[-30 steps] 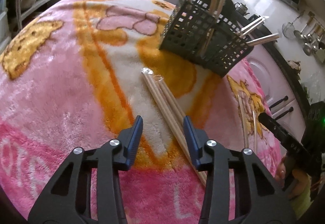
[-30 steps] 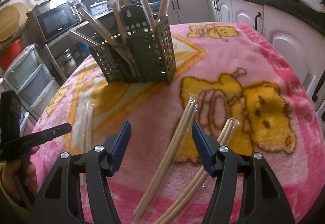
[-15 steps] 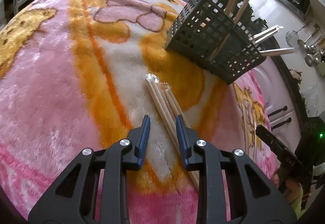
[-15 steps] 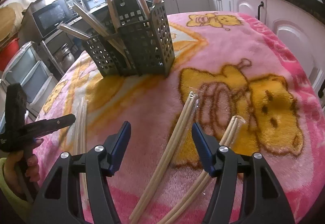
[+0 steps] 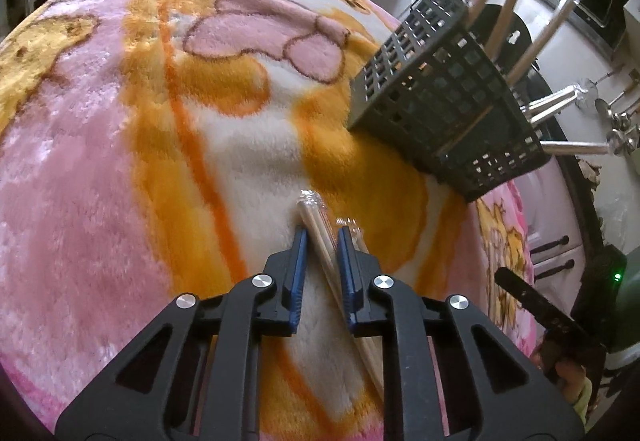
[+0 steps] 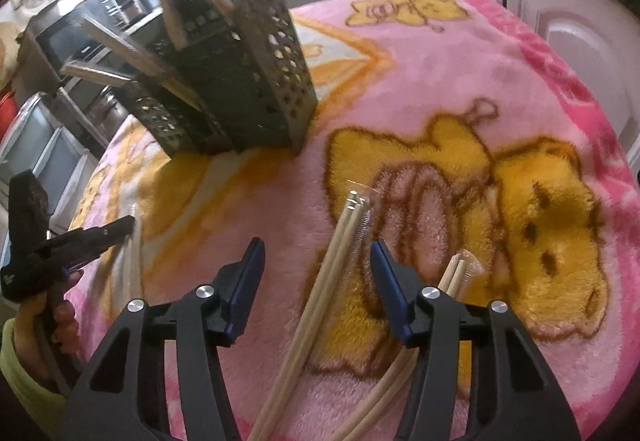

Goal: Organize utensils
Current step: 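Close the left tool on a wrapped chopstick while the right tool grasps another chopstick, then lift both held chopsticks upright and carry them over the caddy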

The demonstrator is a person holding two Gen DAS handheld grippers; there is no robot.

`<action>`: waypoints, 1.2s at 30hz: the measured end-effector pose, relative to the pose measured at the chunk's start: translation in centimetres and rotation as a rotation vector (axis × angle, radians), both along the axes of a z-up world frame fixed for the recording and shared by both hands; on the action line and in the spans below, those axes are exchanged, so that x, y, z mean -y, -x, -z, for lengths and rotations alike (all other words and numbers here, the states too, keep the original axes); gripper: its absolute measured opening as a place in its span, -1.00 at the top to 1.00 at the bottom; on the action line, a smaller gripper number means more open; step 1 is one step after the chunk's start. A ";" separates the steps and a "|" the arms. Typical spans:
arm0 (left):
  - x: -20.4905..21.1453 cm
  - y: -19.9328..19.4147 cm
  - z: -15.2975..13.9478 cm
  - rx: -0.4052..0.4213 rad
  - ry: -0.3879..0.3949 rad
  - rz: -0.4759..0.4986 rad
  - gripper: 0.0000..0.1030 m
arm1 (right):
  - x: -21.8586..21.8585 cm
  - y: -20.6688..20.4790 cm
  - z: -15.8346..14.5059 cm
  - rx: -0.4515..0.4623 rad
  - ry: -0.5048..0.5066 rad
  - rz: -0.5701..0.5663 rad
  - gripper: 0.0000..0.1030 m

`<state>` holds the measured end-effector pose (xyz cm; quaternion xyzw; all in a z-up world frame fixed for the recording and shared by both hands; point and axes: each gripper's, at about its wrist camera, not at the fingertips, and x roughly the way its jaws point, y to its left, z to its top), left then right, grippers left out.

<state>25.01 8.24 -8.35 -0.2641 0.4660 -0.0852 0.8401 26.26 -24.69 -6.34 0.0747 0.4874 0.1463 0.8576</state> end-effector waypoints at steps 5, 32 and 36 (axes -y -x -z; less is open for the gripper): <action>-0.3 -0.7 0.2 -0.001 0.022 0.010 0.84 | 0.0 -1.4 0.5 -0.039 0.019 0.022 0.21; -0.6 -1.2 -1.4 0.046 0.029 0.047 0.97 | -6.7 -0.4 -2.4 0.054 -0.087 -0.141 0.87; 0.0 0.5 -4.3 0.144 -0.035 0.055 0.98 | -7.0 0.5 -4.0 0.122 -0.113 -0.169 0.87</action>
